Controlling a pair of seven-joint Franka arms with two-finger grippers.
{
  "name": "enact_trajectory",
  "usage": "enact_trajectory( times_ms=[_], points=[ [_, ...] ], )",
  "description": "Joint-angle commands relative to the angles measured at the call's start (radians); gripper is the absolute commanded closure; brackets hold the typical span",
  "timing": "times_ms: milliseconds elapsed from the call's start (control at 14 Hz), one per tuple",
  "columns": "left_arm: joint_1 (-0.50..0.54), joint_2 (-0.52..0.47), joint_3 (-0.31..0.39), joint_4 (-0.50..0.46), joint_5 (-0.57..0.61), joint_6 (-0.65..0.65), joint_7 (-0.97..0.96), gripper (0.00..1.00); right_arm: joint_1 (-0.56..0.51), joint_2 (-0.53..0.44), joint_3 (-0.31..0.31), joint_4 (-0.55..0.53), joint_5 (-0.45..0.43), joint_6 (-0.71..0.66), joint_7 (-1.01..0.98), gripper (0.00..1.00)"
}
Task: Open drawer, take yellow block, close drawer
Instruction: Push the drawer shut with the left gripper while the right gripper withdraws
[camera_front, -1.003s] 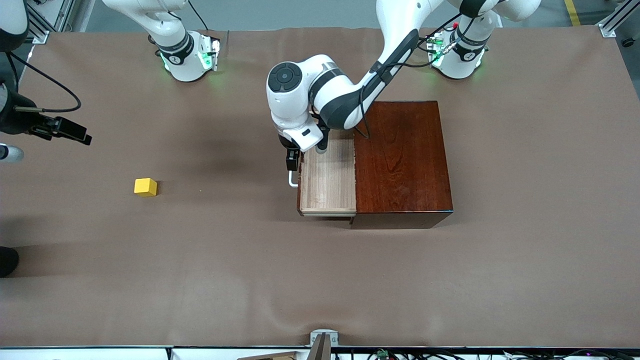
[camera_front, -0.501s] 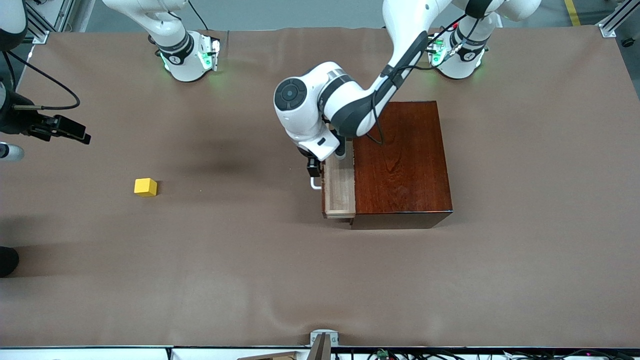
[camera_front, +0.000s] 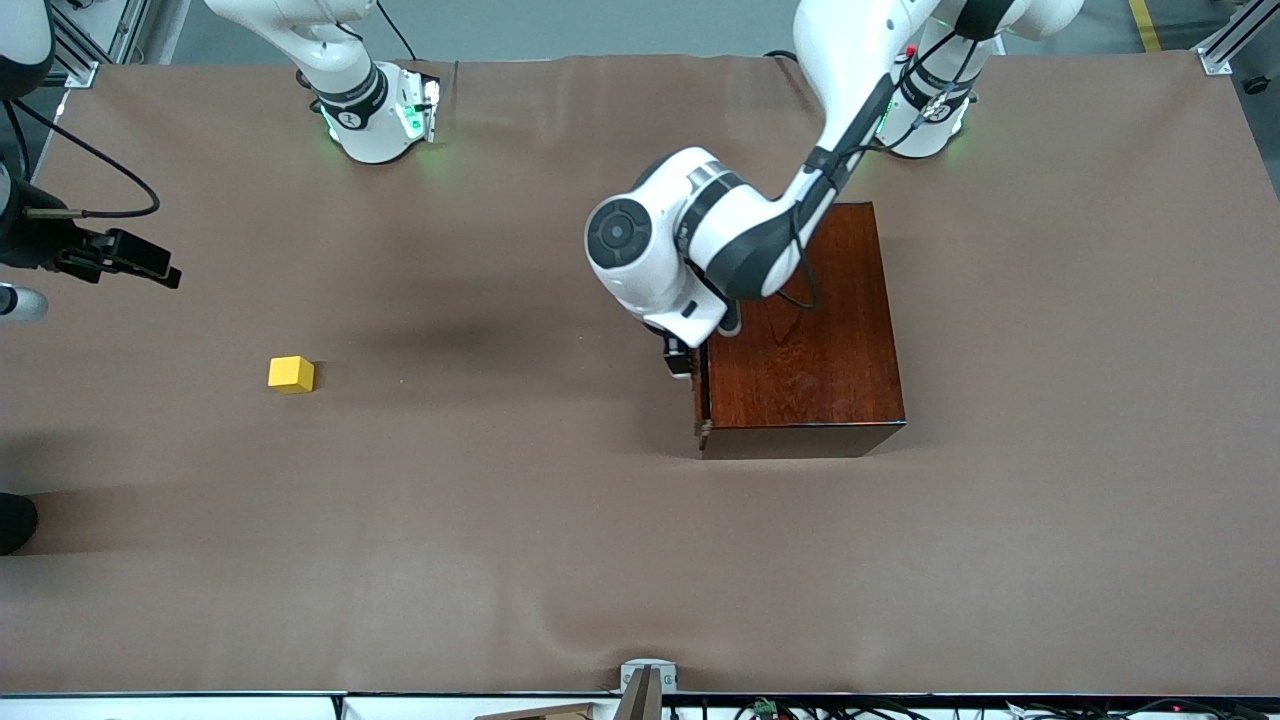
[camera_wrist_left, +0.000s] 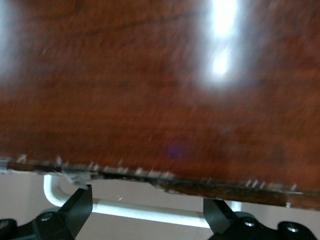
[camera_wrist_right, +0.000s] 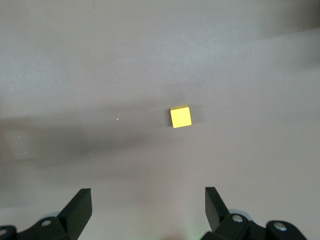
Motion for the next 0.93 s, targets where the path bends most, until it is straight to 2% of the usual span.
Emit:
enact_trajectory(
  times_ms=[0, 358, 645, 860],
  points=[
    [0.018, -0.036, 0.018, -0.023, 0.045, -0.043, 0.011, 0.00, 0.006, -0.012, 0.000, 0.005, -0.015, -0.006, -0.003, 0.00],
    [0.015, -0.036, 0.043, -0.019, 0.034, -0.071, 0.010, 0.00, 0.006, -0.012, 0.000, 0.016, -0.017, -0.012, -0.003, 0.00],
    [0.021, -0.069, 0.047, 0.087, 0.030, -0.053, -0.005, 0.00, 0.006, -0.012, 0.002, 0.016, -0.018, -0.009, -0.005, 0.00],
    [0.076, -0.125, 0.049, 0.104, 0.024, -0.046, 0.005, 0.00, 0.006, -0.012, 0.000, 0.016, -0.018, -0.009, -0.008, 0.00]
  ],
)
